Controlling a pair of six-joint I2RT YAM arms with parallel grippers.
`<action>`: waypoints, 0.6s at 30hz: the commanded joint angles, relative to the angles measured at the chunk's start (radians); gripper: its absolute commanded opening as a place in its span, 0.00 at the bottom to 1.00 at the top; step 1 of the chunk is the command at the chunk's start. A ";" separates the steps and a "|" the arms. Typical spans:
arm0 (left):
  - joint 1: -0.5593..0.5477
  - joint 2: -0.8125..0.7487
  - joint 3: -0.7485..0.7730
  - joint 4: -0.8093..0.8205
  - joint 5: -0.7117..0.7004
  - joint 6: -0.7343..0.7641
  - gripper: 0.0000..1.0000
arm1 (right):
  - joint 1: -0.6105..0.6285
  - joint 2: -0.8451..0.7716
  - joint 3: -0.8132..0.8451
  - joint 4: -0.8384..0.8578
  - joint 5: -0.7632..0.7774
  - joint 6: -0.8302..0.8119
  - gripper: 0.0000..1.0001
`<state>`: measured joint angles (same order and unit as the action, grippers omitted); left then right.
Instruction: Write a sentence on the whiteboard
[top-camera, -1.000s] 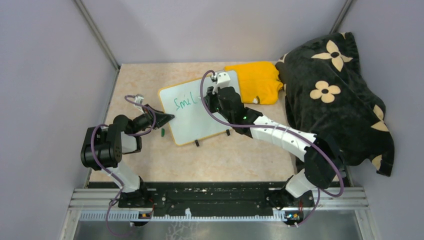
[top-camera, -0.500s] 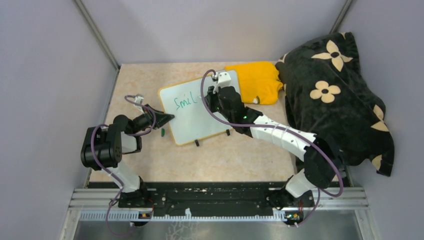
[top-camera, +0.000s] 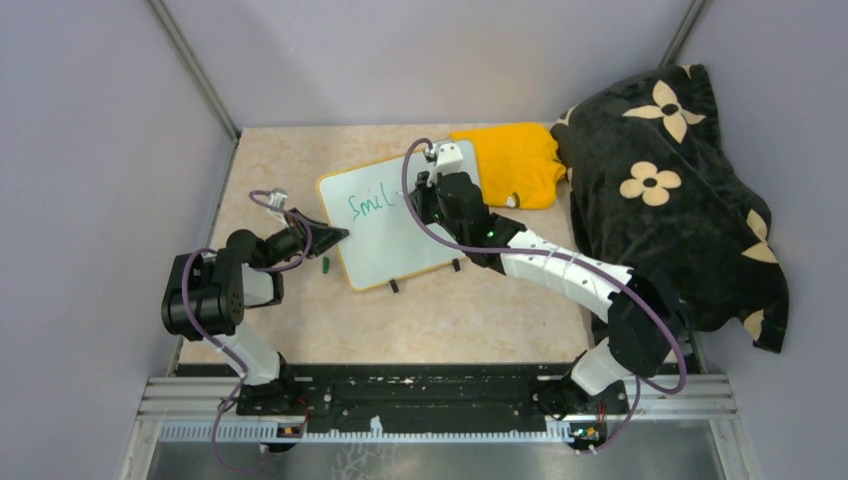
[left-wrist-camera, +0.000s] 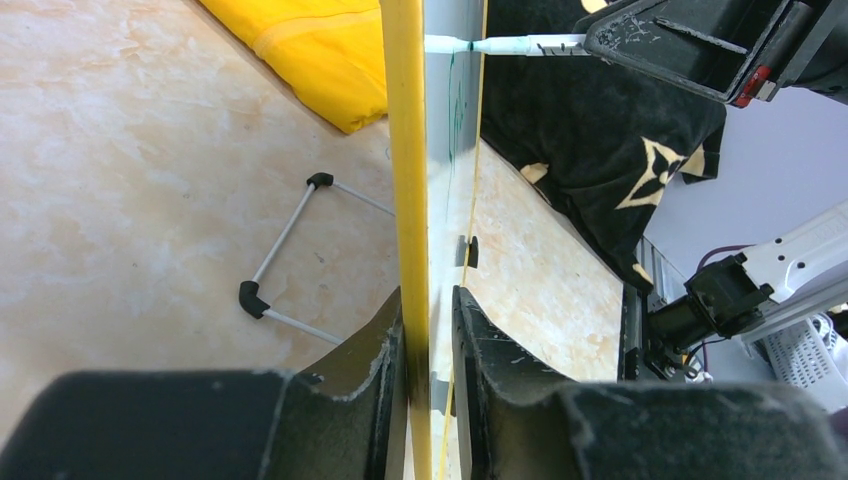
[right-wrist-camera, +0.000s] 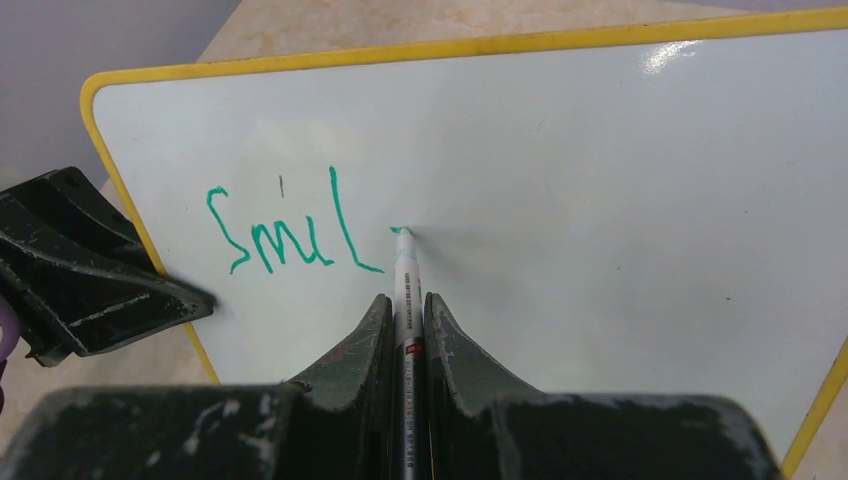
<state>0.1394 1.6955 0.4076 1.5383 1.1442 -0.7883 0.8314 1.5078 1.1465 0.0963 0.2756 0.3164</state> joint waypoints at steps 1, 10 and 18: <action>-0.007 -0.022 0.019 0.034 0.016 0.019 0.26 | -0.021 -0.021 0.054 0.002 0.045 -0.009 0.00; -0.009 -0.020 0.019 0.033 0.017 0.018 0.23 | -0.022 -0.015 0.070 0.000 0.044 -0.013 0.00; -0.009 -0.020 0.020 0.032 0.018 0.018 0.22 | -0.021 0.004 0.096 0.000 0.005 -0.020 0.00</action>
<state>0.1390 1.6955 0.4076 1.5364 1.1446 -0.7883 0.8257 1.5085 1.1744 0.0715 0.2836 0.3145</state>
